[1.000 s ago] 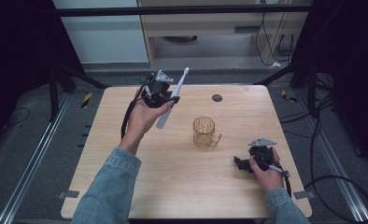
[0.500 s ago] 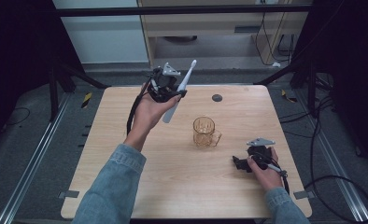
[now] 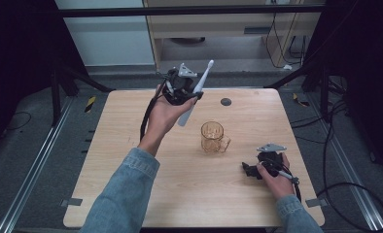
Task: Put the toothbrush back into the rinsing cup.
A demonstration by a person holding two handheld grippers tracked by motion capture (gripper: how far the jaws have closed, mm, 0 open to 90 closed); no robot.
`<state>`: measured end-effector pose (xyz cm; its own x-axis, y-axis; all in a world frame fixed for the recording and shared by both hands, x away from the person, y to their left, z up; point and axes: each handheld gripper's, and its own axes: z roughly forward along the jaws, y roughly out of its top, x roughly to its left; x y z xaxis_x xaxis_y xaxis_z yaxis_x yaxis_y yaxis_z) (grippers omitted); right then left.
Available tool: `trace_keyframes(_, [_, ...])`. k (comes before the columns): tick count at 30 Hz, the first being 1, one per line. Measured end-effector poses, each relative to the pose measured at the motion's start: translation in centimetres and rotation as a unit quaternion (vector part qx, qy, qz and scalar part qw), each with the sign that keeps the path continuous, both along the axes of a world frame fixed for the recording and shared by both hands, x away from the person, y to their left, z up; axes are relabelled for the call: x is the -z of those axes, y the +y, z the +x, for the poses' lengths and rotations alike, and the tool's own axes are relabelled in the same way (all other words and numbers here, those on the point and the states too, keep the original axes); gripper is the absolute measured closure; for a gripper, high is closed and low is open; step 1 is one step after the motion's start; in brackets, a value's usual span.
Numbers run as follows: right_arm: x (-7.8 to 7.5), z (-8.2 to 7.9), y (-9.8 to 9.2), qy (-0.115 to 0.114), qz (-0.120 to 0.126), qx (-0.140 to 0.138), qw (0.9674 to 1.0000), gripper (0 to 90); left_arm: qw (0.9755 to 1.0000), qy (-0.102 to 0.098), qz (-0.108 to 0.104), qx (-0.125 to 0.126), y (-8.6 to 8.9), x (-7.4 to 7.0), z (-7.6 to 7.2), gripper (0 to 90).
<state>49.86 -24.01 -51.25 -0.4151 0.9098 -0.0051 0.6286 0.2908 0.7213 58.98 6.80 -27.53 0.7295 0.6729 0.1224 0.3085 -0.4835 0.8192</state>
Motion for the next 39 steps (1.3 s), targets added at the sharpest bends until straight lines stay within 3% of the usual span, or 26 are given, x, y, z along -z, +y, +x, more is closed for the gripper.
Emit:
trace_keyframes(10, [0.0, 0.0, 0.0, 0.000, 0.000, 0.000, 1.0000, 0.3, 0.9999, 0.002, -0.007, 0.014, -1.5, 0.1, -0.2, 67.2])
trace_keyframes(16, [0.0, 0.0, 0.0, 0.001, 0.000, 0.000, 1.0000, 0.3, 0.9996, 0.004, -0.026, 0.010, -1.9, -0.1, 0.3, 67.2])
trace_keyframes(39, [0.0, 0.0, -0.1, -0.002, -0.004, -0.007, 1.0000, 0.4, 0.9989, 0.000, -0.041, 0.022, -3.6, -0.4, 0.2, 67.2])
